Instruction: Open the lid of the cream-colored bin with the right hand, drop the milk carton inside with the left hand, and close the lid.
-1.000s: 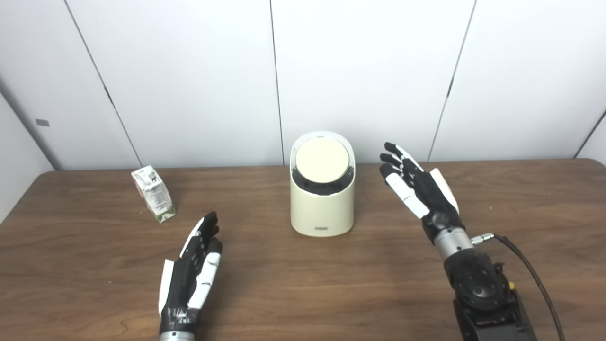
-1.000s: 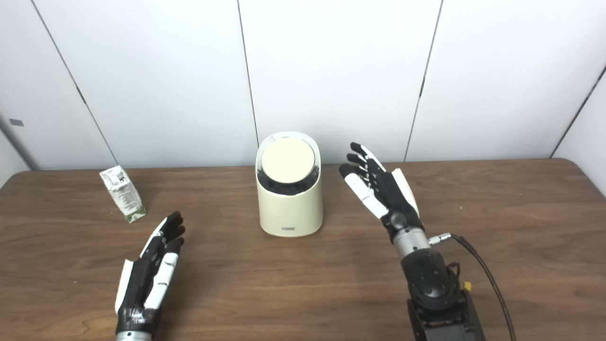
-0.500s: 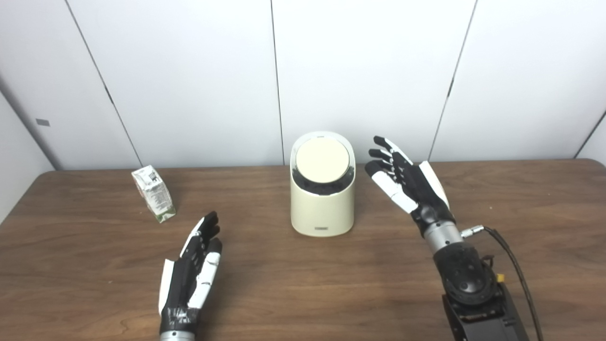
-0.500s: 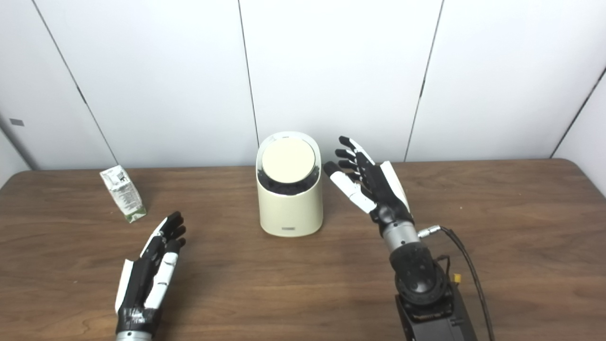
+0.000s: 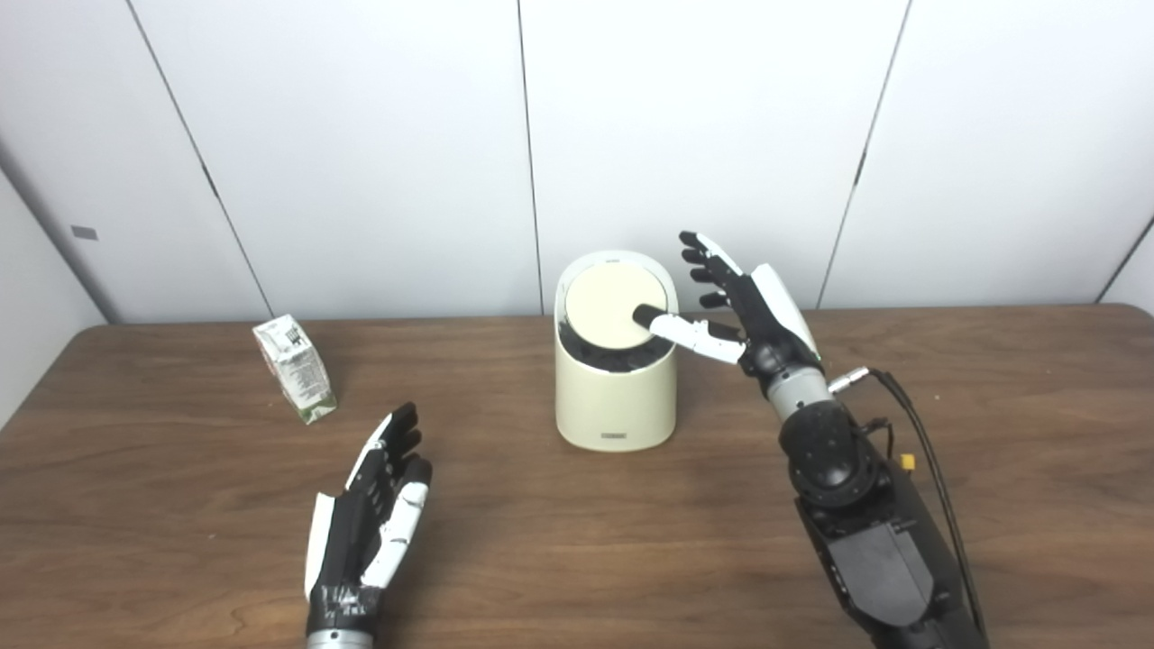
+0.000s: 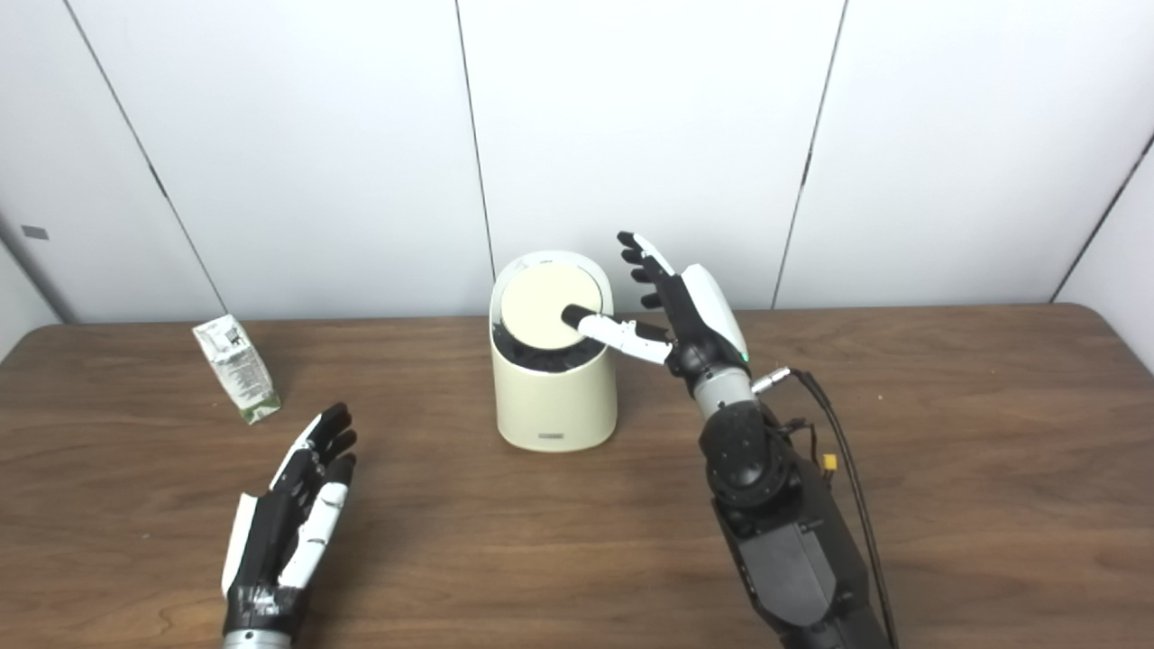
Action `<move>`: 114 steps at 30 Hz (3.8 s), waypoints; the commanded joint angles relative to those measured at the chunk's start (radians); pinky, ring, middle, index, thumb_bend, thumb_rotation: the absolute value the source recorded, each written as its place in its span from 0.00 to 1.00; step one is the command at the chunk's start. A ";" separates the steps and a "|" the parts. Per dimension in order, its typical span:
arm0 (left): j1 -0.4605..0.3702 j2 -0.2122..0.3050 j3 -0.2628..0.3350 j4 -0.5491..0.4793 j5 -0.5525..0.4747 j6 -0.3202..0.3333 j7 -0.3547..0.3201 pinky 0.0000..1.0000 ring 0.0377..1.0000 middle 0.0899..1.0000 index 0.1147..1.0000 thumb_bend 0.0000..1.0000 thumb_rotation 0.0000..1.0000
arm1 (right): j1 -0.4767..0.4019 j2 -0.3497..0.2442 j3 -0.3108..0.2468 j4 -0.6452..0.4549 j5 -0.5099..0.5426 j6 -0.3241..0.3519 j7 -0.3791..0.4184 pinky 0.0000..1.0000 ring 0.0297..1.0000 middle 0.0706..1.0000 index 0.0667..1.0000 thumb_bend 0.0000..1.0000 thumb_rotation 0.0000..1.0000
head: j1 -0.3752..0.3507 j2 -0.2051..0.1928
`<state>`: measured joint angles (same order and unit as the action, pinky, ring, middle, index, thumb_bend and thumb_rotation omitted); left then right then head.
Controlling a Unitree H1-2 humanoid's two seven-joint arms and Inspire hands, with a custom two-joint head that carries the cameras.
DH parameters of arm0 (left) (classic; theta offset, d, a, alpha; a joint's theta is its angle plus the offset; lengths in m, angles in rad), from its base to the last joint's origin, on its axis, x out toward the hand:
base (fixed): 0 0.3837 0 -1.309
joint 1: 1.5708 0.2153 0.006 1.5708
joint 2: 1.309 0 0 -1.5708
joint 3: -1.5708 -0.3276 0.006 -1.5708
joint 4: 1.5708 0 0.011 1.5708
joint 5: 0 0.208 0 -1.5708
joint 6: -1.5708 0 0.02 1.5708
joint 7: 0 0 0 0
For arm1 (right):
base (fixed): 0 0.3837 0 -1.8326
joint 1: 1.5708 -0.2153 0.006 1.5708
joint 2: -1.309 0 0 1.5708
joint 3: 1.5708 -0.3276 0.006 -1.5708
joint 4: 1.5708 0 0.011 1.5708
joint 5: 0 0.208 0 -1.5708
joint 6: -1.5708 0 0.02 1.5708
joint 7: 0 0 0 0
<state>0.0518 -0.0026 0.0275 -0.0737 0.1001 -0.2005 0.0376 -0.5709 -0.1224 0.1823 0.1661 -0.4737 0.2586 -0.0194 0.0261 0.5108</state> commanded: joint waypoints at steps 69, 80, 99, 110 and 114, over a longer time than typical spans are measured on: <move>0.062 -0.037 -0.020 0.011 0.077 0.066 0.050 0.88 0.86 0.88 0.92 0.50 0.61 | -0.128 0.048 -0.137 -0.155 0.119 0.175 0.096 0.73 0.84 0.86 0.89 0.76 0.38 | 0.015 0.034; 0.060 -0.033 -0.021 0.018 0.072 0.058 0.047 0.87 0.86 0.88 0.92 0.51 0.56 | -0.072 0.016 -0.116 -0.177 0.129 0.166 0.092 0.74 0.85 0.87 0.89 0.75 0.38 | 0.017 0.034; 0.043 -0.009 -0.011 0.044 0.077 0.044 0.051 0.87 0.86 0.88 0.91 0.55 0.55 | 0.299 -0.028 -0.146 -0.416 0.196 0.069 0.075 0.77 0.84 0.86 0.89 0.63 0.53 | 0.004 0.033; 0.037 -0.012 -0.006 0.046 0.041 0.043 0.044 0.89 0.86 0.88 0.91 0.54 0.52 | 0.369 -0.004 -0.201 -0.425 0.296 0.029 0.067 0.79 0.83 0.86 0.89 0.64 0.56 | -0.006 0.040; 0.037 -0.012 -0.003 0.043 0.023 0.046 0.039 0.90 0.86 0.89 0.92 0.53 0.51 | 0.413 0.002 -0.223 -0.411 0.382 -0.001 0.093 0.83 0.87 0.91 0.96 0.64 0.73 | -0.006 0.041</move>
<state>0.0605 -0.0238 0.0180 -0.0879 0.1263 -0.1374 0.0717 -0.1492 -0.1198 -0.0294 -0.2264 -0.1211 0.3033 0.0670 0.0199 0.5507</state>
